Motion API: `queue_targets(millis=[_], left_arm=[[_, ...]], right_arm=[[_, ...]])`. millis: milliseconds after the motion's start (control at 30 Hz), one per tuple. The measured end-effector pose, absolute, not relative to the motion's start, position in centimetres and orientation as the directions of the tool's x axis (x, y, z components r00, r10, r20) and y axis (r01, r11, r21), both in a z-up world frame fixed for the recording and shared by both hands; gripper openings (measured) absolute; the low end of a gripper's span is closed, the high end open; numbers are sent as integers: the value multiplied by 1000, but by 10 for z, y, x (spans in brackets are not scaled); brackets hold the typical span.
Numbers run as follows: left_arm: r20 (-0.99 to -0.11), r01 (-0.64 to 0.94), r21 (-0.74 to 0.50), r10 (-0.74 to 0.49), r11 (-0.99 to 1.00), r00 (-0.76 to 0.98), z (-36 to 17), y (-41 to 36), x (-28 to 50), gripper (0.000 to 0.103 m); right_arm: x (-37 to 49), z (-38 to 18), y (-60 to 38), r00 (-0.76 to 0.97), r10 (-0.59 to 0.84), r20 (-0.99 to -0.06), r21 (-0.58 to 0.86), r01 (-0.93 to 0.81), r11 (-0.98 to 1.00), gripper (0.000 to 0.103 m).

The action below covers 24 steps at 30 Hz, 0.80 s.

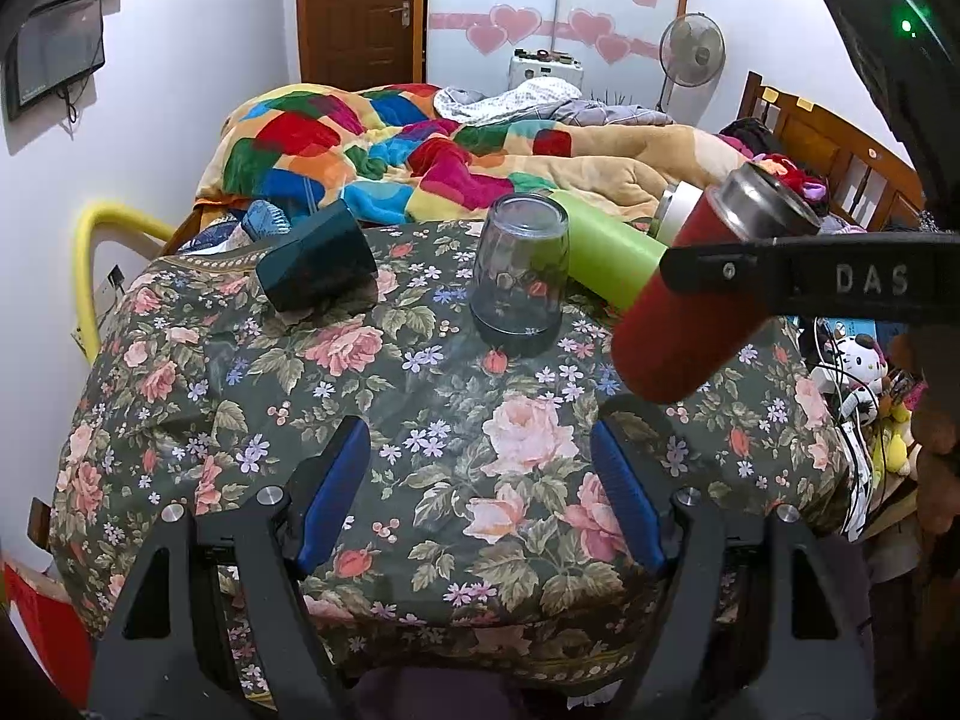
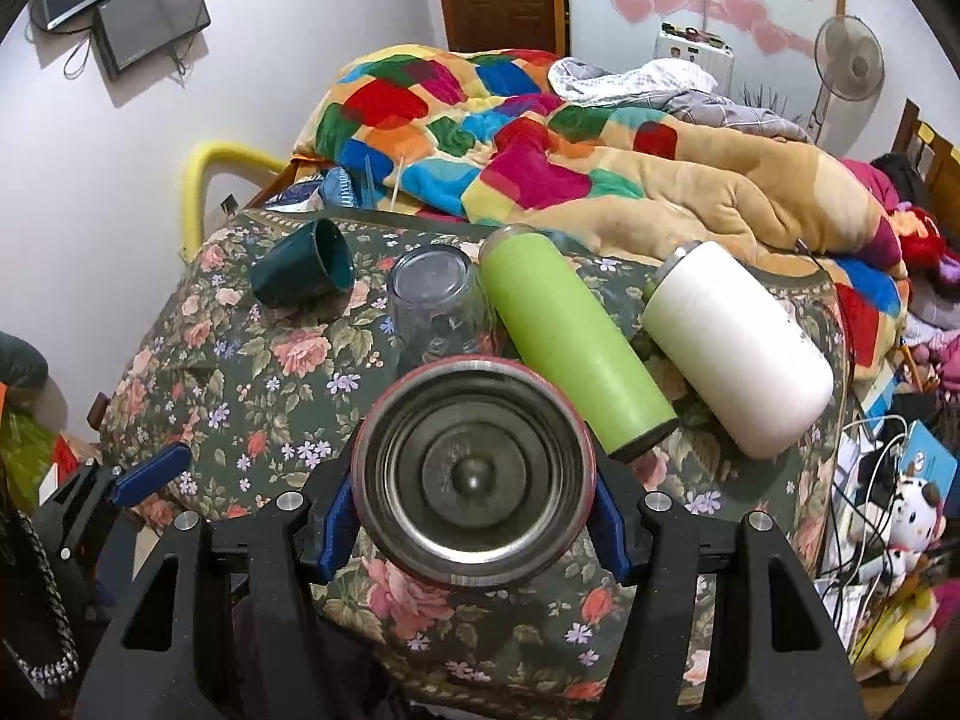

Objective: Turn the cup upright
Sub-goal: 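Rotate the red bottle upright with the right tool, open end up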

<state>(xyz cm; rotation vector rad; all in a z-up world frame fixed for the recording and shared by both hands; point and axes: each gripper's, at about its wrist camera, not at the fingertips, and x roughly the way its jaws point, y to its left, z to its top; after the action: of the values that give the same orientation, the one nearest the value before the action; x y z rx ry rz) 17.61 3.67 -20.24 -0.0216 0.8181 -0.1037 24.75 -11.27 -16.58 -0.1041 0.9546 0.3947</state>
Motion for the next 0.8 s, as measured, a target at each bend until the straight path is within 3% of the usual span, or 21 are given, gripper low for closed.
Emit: queue_targets(millis=[333,433,800], left_arm=[[-746,88,-65,-107,994,658,-212,35,182,76],[-745,82,-70,-107,994,658,-213,37,182,81],[-735,65,-69,-94,996,672,-201,42,175,82]], right_arm=[[247,-196,-106,458,255,-852,61,-397,916,59],[247,-201,-103,445,257,-858,66,-401,914,59],[232,-189,-102,455,267,-849,48,-437,898,65]])
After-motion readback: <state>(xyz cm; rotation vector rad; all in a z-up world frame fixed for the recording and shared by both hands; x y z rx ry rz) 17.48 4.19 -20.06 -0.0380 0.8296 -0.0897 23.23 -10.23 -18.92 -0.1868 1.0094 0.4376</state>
